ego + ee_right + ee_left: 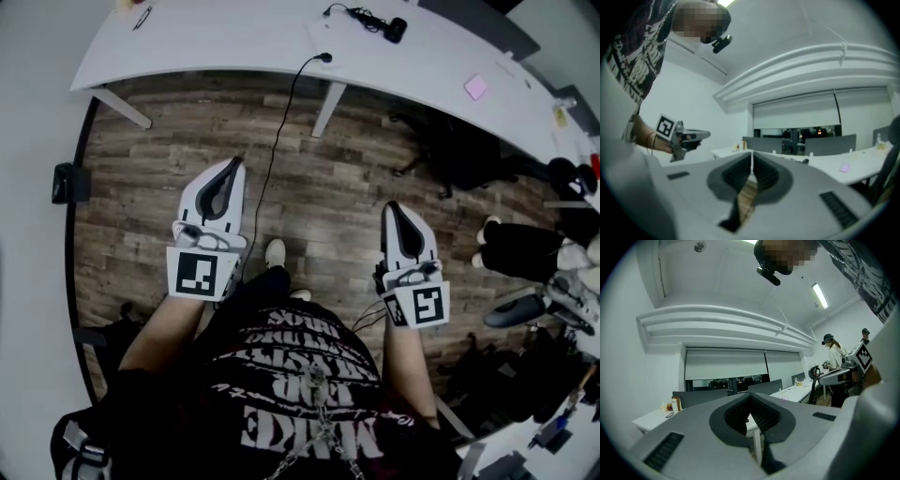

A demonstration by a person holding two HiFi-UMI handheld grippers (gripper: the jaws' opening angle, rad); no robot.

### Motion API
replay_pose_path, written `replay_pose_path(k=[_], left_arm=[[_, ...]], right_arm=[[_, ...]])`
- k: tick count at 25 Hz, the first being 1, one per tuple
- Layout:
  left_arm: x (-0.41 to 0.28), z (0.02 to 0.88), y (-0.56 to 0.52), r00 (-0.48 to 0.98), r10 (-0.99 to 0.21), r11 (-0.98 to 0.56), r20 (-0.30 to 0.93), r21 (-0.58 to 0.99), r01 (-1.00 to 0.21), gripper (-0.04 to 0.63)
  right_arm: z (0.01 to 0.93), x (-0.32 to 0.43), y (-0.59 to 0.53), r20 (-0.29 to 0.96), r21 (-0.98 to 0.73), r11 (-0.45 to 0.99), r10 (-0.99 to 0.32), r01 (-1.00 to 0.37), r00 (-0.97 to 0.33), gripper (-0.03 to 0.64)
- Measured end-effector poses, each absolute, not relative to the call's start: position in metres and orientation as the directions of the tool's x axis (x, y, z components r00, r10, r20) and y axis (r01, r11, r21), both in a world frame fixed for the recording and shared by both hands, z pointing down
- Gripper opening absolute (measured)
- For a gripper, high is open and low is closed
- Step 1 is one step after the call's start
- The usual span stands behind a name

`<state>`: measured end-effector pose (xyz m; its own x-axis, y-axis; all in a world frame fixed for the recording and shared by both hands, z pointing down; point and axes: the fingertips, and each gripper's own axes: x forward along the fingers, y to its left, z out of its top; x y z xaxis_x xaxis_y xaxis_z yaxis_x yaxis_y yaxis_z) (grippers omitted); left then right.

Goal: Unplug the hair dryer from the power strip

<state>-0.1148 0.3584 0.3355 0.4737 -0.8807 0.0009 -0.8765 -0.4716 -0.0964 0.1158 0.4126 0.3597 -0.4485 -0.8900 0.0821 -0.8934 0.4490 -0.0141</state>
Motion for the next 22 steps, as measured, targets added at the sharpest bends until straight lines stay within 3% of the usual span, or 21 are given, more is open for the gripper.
replay_pose_path(k=[14,22], left_arm=[[-0.17,0.333,0.322,0.471,-0.88,-0.467,-0.059,-0.062,-0.882,0.023],[-0.157,0.352,0.32,0.495,-0.869,-0.495,0.005,-0.037,-0.868,0.023]], right_arm=[[0.329,0.094,0.384,0.062,0.014,0.416,-0.908,-0.909,-0.414,0.035],[0.34,0.109,0.388,0.071,-0.026,0.371,-0.925,-0.928,-0.372,0.035]])
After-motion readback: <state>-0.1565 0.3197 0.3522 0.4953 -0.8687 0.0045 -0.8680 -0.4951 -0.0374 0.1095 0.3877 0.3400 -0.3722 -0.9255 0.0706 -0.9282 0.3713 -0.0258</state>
